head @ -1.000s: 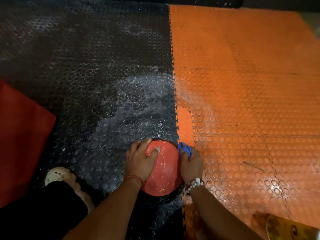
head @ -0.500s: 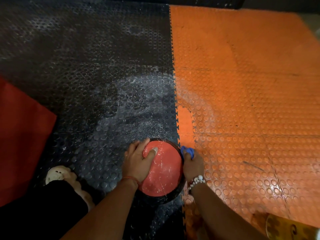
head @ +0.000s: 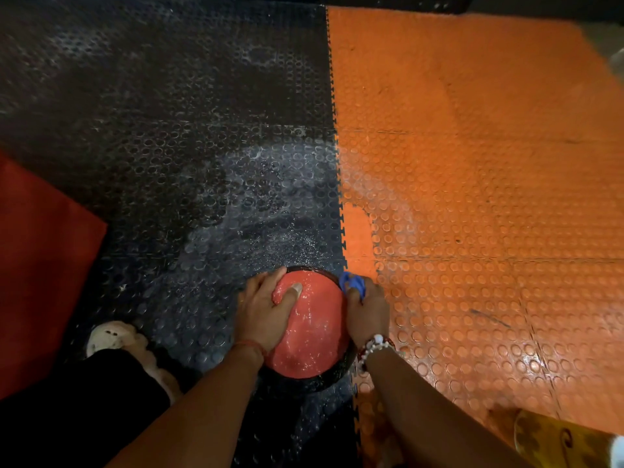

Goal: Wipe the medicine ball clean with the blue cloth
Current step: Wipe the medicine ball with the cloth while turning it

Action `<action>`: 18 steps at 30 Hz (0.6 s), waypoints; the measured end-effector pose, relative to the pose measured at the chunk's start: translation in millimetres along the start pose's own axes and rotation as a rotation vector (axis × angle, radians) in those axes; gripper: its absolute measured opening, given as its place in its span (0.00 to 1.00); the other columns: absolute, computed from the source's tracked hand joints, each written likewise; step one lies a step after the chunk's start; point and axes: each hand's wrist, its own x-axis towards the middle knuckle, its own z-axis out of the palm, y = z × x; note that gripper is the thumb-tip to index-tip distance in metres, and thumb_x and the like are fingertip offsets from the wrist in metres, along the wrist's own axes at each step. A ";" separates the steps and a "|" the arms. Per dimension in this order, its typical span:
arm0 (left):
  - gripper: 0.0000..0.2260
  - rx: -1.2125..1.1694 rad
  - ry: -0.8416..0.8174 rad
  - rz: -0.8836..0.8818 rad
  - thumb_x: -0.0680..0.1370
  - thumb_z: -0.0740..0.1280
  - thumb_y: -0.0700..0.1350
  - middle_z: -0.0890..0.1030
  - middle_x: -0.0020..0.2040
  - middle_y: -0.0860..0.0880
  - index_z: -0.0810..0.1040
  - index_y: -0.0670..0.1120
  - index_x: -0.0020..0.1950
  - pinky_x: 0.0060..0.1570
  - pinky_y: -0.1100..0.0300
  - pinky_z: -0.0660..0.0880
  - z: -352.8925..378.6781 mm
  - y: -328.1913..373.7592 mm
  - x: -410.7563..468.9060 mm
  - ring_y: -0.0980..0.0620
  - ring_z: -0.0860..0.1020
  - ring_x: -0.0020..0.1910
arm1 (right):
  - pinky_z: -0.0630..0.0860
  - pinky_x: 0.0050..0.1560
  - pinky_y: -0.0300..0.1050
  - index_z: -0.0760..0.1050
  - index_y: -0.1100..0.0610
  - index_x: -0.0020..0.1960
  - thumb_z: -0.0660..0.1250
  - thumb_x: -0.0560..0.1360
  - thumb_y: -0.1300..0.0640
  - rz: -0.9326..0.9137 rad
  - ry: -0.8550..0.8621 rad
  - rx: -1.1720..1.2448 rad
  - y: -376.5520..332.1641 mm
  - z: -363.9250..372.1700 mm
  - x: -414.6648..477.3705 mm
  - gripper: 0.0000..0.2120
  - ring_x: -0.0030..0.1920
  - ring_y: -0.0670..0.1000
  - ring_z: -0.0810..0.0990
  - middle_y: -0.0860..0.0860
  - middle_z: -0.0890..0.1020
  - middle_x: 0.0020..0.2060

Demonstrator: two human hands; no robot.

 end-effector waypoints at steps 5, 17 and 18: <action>0.22 0.011 -0.007 -0.014 0.77 0.62 0.63 0.65 0.70 0.56 0.68 0.64 0.71 0.67 0.49 0.63 3.5 5.4 3.3 0.49 0.63 0.70 | 0.68 0.48 0.40 0.75 0.59 0.60 0.60 0.78 0.57 0.091 0.161 0.090 1.5 -2.6 -41.2 0.14 0.51 0.56 0.76 0.56 0.75 0.53; 0.28 -0.089 -0.017 -0.016 0.70 0.59 0.67 0.66 0.69 0.57 0.69 0.64 0.70 0.68 0.46 0.65 -4.6 -10.4 2.4 0.51 0.65 0.69 | 0.71 0.48 0.44 0.75 0.58 0.60 0.60 0.77 0.58 0.043 -0.003 0.005 -0.3 3.9 5.1 0.13 0.50 0.58 0.77 0.60 0.78 0.53; 0.27 -0.091 -0.019 -0.017 0.70 0.59 0.67 0.66 0.68 0.57 0.69 0.64 0.69 0.68 0.45 0.65 -4.2 -10.1 2.9 0.51 0.65 0.68 | 0.70 0.46 0.43 0.75 0.59 0.59 0.60 0.77 0.59 0.095 0.025 0.029 4.7 3.4 0.6 0.13 0.49 0.58 0.77 0.61 0.78 0.52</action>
